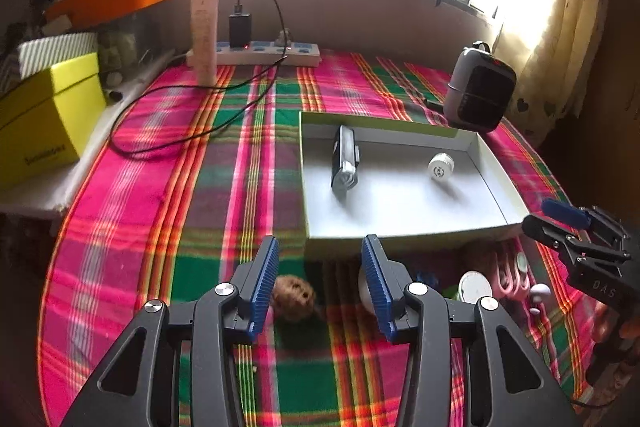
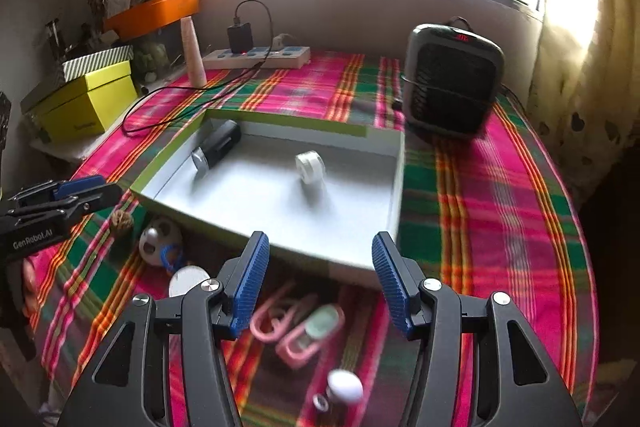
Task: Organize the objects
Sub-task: 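Withdraw both tools from the box toward the remaining items, then grasp the brown walnut with the left tool while the right tool grasps the white knob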
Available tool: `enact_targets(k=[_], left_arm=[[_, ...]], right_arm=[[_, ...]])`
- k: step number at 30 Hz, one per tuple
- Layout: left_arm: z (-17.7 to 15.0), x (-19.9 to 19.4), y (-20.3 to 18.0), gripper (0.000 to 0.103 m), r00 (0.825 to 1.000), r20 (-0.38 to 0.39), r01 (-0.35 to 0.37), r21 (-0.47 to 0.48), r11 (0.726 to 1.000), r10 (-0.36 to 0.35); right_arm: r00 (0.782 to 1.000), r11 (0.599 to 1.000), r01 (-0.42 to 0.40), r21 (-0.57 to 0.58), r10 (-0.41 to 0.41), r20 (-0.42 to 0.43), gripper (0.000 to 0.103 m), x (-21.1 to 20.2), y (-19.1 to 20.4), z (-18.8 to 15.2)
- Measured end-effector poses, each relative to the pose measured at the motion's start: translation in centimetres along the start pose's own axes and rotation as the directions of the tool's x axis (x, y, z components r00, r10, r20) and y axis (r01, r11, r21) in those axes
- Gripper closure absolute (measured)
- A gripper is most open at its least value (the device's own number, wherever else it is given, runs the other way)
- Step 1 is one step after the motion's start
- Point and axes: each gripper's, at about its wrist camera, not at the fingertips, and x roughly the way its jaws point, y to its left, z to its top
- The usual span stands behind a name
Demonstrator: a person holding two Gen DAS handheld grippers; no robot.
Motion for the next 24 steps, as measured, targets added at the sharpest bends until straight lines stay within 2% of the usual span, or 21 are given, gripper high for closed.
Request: enact_targets(k=[4, 15, 24], left_arm=[[-1.1, -0.8, 0.5, 0.060, 1.000, 0.013, 0.002, -0.002, 1.000, -0.002], [-4.1, -0.5, 1.3, 0.058, 1.000, -0.026, 0.015, -0.034, 0.999, -0.016], [-4.4, 0.6, 1.7, 0.058, 0.999, -0.043, 0.011, -0.063, 0.998, -0.014]], right_arm=[[1.000, 1.000, 0.008, 0.014, -0.008, 0.012, 0.048, -1.1, -0.5, -1.4], [0.999, 0.997, 0.043, 0.067, -0.044, 0.021, 0.048, -3.2, -2.6, -4.7], [0.999, 0.994, 0.037, 0.105, -0.039, 0.021, 0.048, -4.0, -3.7, -7.0]])
